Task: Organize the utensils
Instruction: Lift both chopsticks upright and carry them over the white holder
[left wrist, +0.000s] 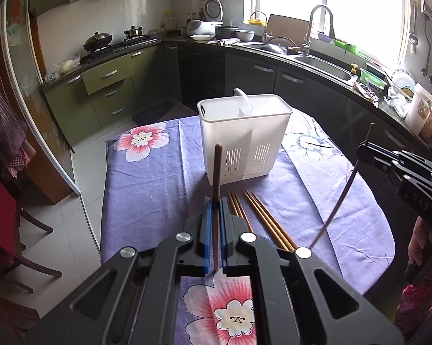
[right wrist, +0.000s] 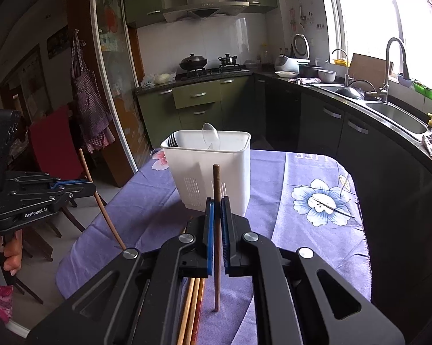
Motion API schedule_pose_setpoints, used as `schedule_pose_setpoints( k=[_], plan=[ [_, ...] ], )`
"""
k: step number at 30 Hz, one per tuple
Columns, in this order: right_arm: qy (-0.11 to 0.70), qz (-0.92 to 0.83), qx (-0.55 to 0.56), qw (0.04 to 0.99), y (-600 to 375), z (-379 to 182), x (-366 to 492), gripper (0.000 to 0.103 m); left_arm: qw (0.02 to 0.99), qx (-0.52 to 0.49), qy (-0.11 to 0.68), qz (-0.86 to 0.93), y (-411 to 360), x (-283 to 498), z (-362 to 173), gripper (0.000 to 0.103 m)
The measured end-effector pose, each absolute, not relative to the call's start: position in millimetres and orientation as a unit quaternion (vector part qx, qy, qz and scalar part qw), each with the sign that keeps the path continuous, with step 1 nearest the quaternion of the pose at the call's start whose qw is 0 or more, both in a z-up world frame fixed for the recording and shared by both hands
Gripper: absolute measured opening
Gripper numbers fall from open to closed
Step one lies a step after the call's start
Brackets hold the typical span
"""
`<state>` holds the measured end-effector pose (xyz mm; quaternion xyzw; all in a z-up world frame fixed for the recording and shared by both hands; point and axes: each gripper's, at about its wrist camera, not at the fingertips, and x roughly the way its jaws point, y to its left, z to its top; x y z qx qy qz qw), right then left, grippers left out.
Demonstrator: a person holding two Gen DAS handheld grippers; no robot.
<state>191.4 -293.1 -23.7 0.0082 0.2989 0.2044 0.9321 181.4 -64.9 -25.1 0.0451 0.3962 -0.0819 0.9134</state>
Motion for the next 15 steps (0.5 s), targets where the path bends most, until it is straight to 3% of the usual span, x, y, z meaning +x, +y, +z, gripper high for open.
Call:
schedule_pose_setpoints(
  k=[15],
  plan=[
    [0.26,0.212,0.006,0.942,-280,48,218,0.006,0.919,0.034,0.377,-0.108,-75,205,23,0.005]
  ],
)
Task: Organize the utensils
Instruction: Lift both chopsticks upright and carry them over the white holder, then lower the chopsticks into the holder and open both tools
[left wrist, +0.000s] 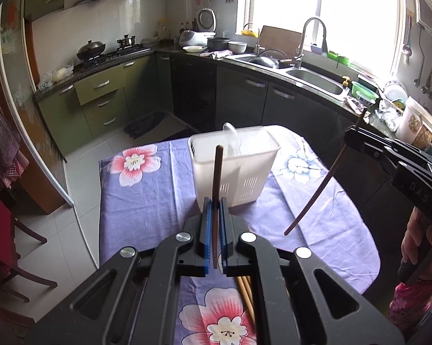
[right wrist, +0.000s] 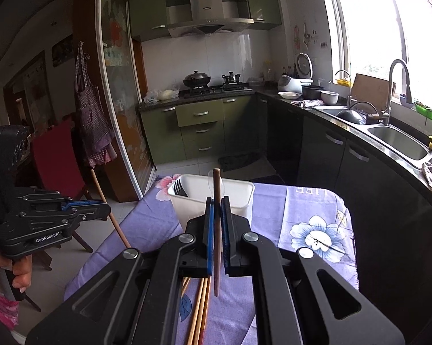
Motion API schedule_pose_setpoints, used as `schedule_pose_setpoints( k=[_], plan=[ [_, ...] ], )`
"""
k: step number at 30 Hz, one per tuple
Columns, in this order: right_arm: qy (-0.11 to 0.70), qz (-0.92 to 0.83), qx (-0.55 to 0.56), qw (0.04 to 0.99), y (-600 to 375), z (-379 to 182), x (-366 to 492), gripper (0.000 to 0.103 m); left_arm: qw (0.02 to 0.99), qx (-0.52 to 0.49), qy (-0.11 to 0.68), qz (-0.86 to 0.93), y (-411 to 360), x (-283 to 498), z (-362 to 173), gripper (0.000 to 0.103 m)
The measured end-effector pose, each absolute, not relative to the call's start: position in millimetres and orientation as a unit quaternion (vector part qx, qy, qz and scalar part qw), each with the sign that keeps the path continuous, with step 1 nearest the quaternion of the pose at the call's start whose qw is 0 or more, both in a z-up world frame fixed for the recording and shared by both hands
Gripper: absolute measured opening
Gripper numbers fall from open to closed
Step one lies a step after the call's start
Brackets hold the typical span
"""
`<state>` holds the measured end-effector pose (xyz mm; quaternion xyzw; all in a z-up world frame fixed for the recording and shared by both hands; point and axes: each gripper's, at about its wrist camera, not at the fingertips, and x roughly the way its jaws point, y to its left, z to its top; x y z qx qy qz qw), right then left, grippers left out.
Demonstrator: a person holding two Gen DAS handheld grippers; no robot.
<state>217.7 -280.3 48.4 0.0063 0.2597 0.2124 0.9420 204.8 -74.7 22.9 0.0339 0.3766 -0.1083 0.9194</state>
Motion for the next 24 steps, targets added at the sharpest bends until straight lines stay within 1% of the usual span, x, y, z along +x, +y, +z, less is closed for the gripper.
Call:
schedule_pose_setpoints(
  k=[10,15,18,24],
  plan=[
    [0.203,0.209,0.023,0.956,-278,132,251,0.006,0.944,0.036,0.308,-0.113,-89,234,112,0.005],
    [0.177,0.193,0.029,0.965,-279,155,281,0.006,0.957,0.044,0.269,-0.103,-101,255,140,0.005],
    [0.179,0.183,0.029,0.966,-277,153,306,0.006,0.96,0.051,0.26,-0.089,-106,272,137,0.005],
    [0.213,0.183,0.035,0.959,-274,120,351,0.006,0.952,0.048,0.292,-0.074,-107,314,94,0.005]
  ],
)
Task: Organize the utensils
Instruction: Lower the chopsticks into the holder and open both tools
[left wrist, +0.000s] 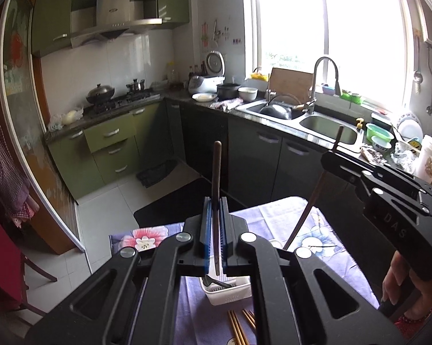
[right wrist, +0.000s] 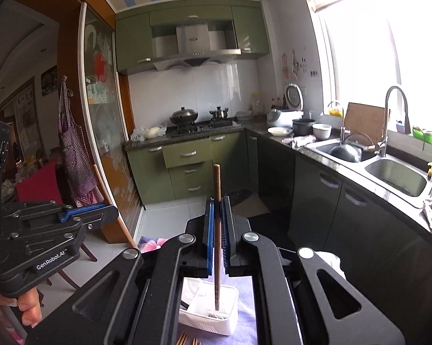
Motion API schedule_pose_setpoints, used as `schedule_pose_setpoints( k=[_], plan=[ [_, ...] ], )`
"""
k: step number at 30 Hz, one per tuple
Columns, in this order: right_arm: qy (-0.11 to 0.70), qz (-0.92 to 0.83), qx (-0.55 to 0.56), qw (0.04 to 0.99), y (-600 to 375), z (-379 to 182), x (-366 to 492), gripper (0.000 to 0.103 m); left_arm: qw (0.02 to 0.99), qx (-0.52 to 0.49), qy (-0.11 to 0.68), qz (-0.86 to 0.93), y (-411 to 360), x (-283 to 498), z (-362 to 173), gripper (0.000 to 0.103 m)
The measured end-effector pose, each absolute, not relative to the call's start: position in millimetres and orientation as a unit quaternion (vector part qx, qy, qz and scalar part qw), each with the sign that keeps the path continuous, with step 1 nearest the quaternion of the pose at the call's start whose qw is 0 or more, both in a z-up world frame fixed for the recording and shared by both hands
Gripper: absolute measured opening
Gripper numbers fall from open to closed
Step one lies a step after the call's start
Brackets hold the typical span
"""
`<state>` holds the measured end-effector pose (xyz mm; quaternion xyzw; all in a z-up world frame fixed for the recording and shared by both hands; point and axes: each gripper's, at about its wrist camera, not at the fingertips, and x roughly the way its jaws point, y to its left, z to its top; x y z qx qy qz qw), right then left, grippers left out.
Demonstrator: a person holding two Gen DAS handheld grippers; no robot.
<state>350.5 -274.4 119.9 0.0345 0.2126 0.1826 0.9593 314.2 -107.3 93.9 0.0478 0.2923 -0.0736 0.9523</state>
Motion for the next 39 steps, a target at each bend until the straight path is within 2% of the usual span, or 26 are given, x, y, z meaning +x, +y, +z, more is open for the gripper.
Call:
schedule_pose_setpoints(
  k=[8,9,11,13,21,24,27,33,39],
  plan=[
    [0.25,0.178,0.032,0.951,-276,78,372,0.006,0.928,0.044,0.361,-0.078,-93,324,37,0.006],
    [0.252,0.178,0.031,0.951,-275,74,372,0.006,0.926,0.042,0.367,-0.08,-92,323,32,0.009],
    [0.26,0.177,0.029,0.949,-273,65,372,0.006,0.924,0.04,0.371,-0.078,-87,319,27,0.021],
    [0.268,0.176,0.028,0.947,-271,56,371,0.006,0.926,0.039,0.368,-0.077,-82,314,25,0.027],
    [0.293,0.176,0.026,0.939,-262,31,367,0.006,0.928,0.033,0.361,-0.086,-71,282,34,0.028],
    [0.287,0.176,0.023,0.942,-260,33,360,0.013,0.926,0.031,0.365,-0.092,-70,269,34,0.031],
    [0.279,0.179,0.024,0.943,-263,38,344,0.013,0.922,0.03,0.374,-0.093,-69,259,27,0.031],
    [0.283,0.177,0.019,0.943,-274,26,300,0.016,0.898,0.024,0.429,-0.098,-74,250,-18,0.031],
    [0.324,0.174,0.02,0.93,-288,-44,273,0.016,0.864,0.013,0.493,-0.098,-88,257,-86,0.031]
  ],
)
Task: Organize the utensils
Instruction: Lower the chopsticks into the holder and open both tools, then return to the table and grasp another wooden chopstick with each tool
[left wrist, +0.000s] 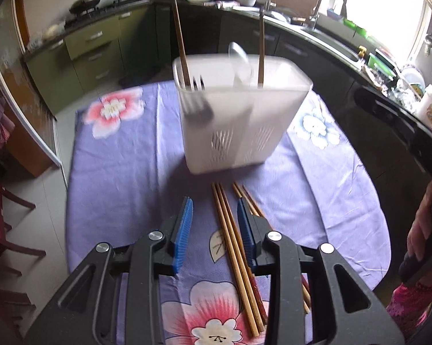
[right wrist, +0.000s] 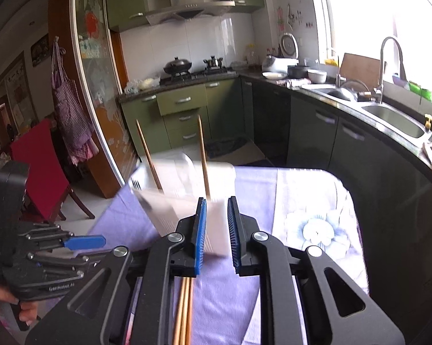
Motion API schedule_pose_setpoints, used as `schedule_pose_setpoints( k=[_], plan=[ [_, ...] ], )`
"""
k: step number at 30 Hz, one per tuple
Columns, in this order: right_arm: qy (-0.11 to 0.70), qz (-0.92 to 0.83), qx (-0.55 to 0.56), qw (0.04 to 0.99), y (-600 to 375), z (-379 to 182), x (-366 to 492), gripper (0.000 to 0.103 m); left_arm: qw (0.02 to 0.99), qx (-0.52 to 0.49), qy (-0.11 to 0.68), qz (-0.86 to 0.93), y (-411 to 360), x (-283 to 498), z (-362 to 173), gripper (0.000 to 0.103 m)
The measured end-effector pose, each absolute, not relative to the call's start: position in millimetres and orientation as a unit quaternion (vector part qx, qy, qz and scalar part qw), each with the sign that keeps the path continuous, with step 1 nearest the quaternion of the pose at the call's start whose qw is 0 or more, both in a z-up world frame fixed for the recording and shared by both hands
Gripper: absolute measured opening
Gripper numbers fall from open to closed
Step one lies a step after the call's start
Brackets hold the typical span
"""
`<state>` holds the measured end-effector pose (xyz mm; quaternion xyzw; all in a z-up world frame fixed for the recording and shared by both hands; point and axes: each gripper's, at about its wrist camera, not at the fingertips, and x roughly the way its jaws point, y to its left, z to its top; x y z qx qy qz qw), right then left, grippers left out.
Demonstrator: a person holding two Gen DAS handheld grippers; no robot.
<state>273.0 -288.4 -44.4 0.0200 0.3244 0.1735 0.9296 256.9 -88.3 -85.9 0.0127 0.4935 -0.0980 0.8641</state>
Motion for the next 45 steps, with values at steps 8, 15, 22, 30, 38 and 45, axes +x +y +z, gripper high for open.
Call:
schedule_pose_setpoints(
  k=[8,15,22,30,38,45],
  plan=[
    [0.365,0.185,0.04,0.912,-298,-121,271,0.016,0.835,0.002,0.545,-0.067,-94,274,-149,0.031],
    [0.371,0.184,0.059,0.908,-308,-143,277,0.028,0.82,0.01,0.568,-0.066,-104,279,-168,0.027],
    [0.373,0.186,0.062,0.907,-306,-144,280,0.028,0.815,0.019,0.577,-0.057,-107,283,-175,0.026],
    [0.376,0.188,0.065,0.905,-305,-145,284,0.028,0.81,0.031,0.584,-0.049,-108,287,-183,0.022],
    [0.404,0.223,0.018,0.887,-279,-152,285,0.028,0.812,0.043,0.581,-0.042,-99,286,-183,0.008],
    [0.435,0.246,-0.029,0.866,-244,-174,290,0.028,0.816,0.039,0.576,-0.029,-73,278,-181,0.006]
  ],
)
